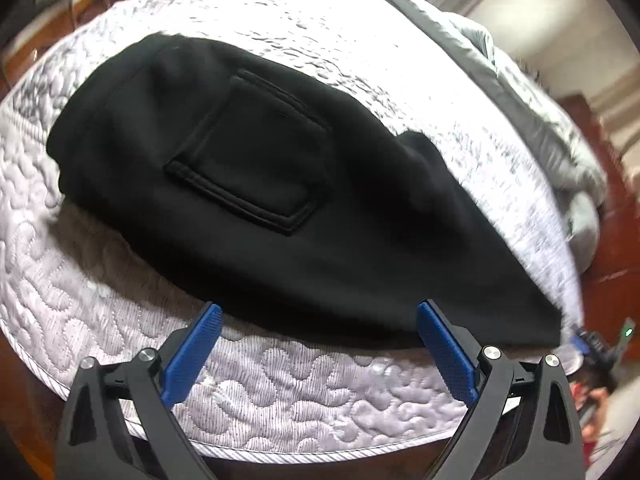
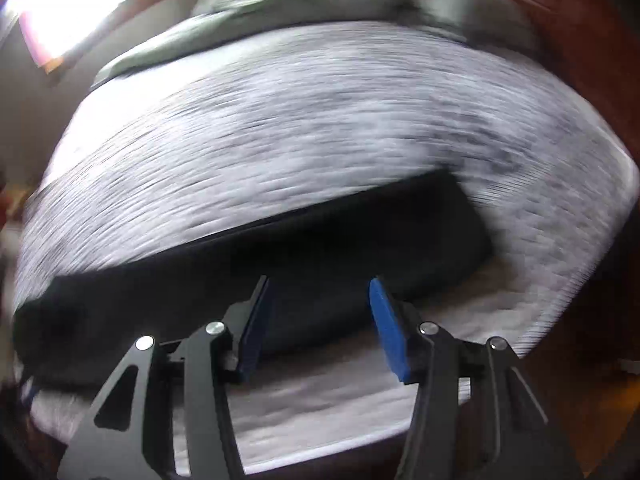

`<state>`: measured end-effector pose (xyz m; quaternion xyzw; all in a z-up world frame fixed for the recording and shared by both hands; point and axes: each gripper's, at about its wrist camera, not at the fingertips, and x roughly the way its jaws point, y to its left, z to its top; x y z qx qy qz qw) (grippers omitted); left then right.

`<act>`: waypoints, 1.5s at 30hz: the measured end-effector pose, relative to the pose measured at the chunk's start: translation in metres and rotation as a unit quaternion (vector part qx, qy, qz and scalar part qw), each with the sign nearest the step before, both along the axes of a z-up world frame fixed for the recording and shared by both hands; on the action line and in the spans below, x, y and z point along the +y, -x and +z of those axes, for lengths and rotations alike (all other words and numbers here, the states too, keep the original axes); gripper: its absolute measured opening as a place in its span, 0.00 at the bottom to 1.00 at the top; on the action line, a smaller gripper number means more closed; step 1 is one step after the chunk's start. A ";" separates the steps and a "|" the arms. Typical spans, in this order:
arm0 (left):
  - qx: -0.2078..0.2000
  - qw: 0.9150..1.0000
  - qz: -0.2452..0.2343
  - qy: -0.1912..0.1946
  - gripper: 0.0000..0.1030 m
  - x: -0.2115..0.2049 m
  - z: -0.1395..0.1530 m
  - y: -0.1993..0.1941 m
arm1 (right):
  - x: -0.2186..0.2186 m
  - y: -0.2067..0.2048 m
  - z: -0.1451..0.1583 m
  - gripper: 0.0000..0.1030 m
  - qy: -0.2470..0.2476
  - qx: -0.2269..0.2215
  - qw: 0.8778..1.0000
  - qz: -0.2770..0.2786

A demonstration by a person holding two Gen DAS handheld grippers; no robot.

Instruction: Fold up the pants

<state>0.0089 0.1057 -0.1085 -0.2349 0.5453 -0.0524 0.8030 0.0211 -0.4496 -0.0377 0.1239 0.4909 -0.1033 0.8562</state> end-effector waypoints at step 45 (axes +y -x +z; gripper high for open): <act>-0.058 0.992 -0.042 -0.105 0.27 -0.053 0.021 -0.011 | 0.176 -0.043 -0.077 0.64 -0.033 0.098 0.976 0.189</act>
